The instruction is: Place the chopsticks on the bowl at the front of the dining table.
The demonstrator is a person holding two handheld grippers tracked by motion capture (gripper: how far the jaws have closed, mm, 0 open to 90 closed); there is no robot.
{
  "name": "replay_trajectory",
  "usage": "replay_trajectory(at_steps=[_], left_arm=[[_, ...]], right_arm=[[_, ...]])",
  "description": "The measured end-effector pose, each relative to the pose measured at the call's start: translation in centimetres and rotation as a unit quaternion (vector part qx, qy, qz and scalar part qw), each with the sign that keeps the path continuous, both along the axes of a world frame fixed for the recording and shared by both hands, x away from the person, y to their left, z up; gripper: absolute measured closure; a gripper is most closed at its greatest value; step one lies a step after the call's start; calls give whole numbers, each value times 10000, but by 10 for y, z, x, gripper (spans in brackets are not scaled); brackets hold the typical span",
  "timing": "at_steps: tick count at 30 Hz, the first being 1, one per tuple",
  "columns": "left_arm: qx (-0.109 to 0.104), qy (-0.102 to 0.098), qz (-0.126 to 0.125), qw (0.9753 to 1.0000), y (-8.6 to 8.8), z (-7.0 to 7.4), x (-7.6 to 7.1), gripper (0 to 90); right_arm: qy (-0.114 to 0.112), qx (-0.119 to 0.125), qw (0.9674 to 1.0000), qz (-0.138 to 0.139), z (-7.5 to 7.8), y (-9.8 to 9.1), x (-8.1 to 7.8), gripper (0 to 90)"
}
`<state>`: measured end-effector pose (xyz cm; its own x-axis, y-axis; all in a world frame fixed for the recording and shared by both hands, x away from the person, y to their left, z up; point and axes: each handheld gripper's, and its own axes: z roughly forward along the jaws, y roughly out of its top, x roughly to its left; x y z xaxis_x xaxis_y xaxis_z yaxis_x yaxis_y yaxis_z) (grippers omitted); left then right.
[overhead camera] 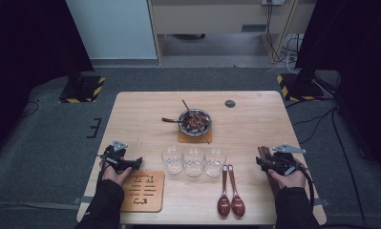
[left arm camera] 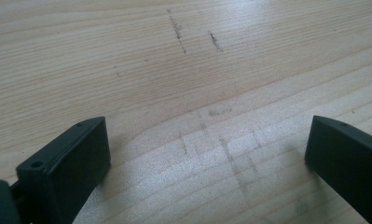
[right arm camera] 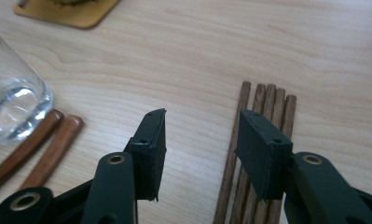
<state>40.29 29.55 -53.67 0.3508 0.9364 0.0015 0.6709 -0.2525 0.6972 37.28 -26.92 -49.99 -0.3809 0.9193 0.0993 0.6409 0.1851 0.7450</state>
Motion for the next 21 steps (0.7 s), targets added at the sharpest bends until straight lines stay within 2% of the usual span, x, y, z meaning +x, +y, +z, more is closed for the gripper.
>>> replay_trajectory(at_steps=[9, 16, 21], left_arm=[[0, 1, -1, 10000, 0, 0, 0, 0], [-3, -5, 6, 10000, 0, 0, 0, 0], [0, 0, -1, 10000, 0, 0, 0, 0]], right_arm=[[173, -81, 9998, 20, -7, 1, 1, 553], [360, -228, 9991, 2, -12, 0, 0, 606], [396, -285, 9988, 37, -13, -1, 0, 625]])
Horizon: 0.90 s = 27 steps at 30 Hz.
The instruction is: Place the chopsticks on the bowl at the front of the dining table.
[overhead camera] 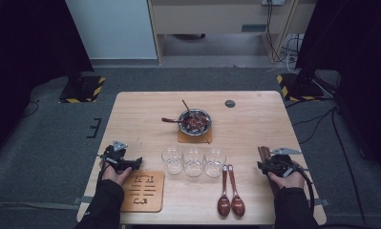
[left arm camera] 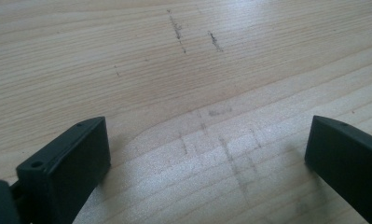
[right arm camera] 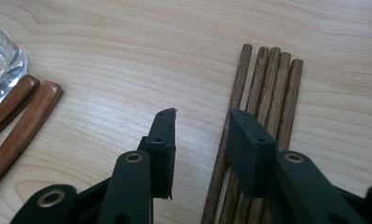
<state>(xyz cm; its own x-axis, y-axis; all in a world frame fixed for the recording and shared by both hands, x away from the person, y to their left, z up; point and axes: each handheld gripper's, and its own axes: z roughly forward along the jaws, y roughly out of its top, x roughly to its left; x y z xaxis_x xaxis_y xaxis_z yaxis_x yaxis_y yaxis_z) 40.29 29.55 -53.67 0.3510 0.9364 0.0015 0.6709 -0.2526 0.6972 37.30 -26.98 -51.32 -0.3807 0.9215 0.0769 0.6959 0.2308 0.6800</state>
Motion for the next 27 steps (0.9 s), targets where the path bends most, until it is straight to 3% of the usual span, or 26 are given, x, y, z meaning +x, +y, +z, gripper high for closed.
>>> replay_trajectory(at_steps=[18, 27], left_arm=[[0, -1, 0, 10000, 0, 0, 0, 0], [0, -1, 0, 10000, 0, 0, 0, 0]], right_arm=[[106, -99, 9999, -14, -2, -1, 0, 655], [126, -158, 9998, 34, -3, 3, 0, 711]])
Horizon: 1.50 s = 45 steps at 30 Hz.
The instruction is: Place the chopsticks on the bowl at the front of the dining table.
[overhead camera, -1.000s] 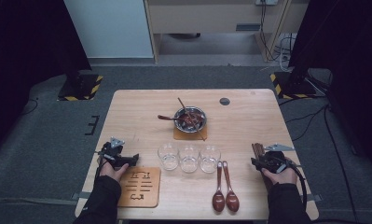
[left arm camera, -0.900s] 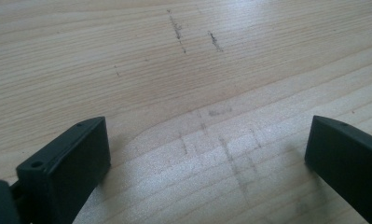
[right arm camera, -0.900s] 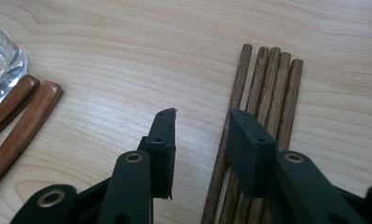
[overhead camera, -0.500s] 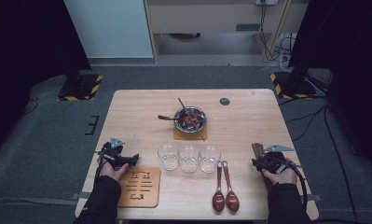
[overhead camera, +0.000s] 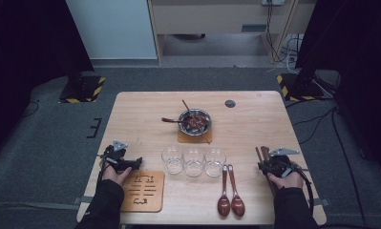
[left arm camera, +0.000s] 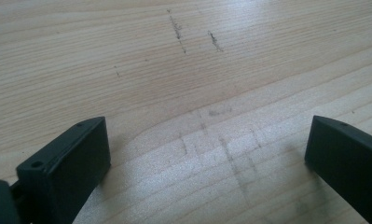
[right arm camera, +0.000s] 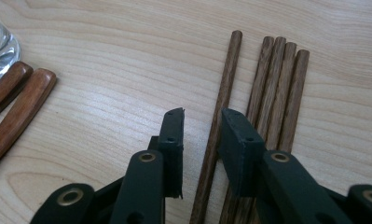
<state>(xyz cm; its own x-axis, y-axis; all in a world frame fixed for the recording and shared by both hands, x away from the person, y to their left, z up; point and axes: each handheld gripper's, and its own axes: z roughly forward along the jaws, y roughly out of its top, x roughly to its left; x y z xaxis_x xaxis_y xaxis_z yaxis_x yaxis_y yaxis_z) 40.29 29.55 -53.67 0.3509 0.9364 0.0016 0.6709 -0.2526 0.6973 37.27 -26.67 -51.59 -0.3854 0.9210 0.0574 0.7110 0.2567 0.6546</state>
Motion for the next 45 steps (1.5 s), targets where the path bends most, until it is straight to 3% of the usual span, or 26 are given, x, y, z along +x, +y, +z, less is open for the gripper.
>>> replay_trajectory(at_steps=[14, 33, 45], left_arm=[[2, -3, 3, 10000, 0, 0, 0, 0], [3, -1, 2, 10000, 0, 0, 0, 0], [2, -3, 2, 10000, 0, 0, 0, 0]], right_arm=[[95, -144, 9998, 101, -1, 8, -1, 826], [-16, -194, 9997, 123, -2, 30, 5, 834], [-154, -1, 9998, 98, 0, 24, -9, 539]])
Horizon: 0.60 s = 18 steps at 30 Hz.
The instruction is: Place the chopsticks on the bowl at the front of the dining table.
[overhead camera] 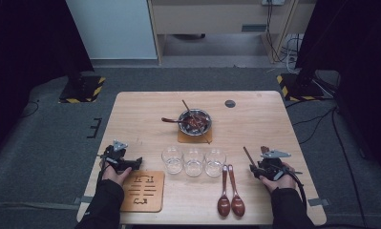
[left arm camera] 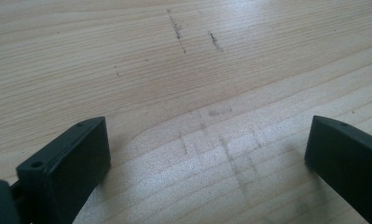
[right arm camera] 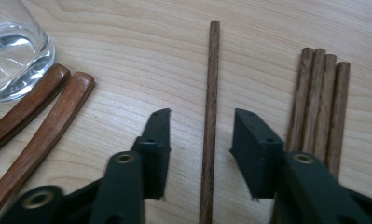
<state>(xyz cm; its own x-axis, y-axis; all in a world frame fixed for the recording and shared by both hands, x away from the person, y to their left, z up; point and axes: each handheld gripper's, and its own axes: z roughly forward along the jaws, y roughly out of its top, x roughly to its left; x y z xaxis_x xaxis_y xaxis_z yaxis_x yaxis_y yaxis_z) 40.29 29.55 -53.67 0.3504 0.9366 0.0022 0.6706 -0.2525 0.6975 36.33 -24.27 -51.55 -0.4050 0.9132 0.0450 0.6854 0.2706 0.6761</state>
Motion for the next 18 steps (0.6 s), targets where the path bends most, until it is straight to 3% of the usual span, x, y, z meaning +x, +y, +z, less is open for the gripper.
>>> replay_trajectory(at_steps=[1, 8, 12, 18], left_arm=[[0, 0, 0, 10000, 0, 0, 0, 0], [1, 0, 0, 10000, 0, 0, 0, 0], [-1, 0, 0, 10000, 0, 0, 0, 0], [-1, -1, 0, 10000, 0, 0, 0, 0]], right_arm=[[-81, 97, 9999, -69, 0, -2, -3, 473], [-77, 277, 9996, -62, 0, -3, -10, 360], [37, 100, 9999, 70, -2, -8, -15, 441], [28, -90, 9999, 110, -3, -9, -16, 563]])
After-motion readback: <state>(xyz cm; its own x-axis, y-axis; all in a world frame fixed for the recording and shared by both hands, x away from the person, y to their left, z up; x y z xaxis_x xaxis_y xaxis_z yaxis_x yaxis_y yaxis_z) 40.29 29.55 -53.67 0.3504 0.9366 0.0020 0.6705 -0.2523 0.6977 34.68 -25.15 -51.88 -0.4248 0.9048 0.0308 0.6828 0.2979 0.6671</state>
